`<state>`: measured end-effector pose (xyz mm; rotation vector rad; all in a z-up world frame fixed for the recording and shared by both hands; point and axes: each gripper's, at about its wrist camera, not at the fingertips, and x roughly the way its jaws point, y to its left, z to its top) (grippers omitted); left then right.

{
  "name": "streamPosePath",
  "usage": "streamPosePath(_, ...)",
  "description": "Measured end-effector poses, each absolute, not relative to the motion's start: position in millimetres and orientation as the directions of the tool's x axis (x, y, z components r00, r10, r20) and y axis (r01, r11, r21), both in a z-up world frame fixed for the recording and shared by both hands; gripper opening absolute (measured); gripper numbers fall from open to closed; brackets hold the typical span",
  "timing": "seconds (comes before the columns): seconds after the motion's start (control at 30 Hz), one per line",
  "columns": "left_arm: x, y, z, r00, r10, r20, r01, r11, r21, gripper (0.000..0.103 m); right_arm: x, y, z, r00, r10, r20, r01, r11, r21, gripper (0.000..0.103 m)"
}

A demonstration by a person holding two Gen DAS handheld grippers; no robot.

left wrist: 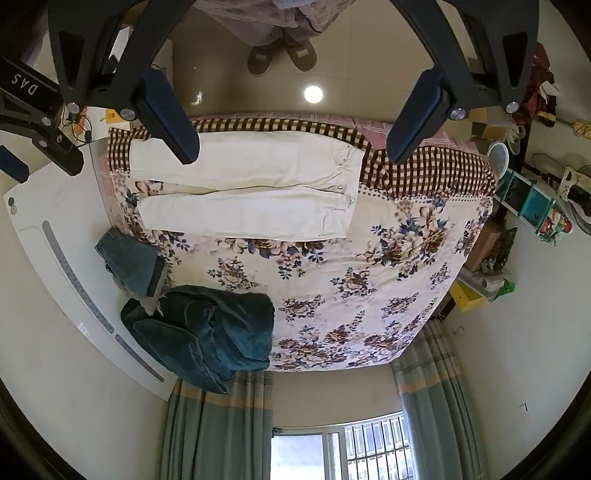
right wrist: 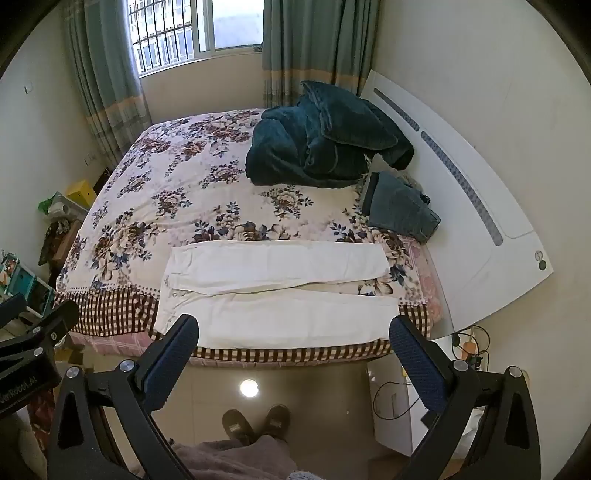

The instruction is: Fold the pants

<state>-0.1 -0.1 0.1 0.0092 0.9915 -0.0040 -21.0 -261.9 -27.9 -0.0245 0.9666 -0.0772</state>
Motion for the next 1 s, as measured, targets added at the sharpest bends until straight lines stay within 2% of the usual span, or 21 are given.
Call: streamPosePath(1.0,0.8,0.3,-0.3,0.552,-0.003,-0.834,0.012,1.0,0.005,0.103,-23.2,-245.5,-20.9,0.562,-0.074,-0.824,0.04,0.997,-0.062,0.103)
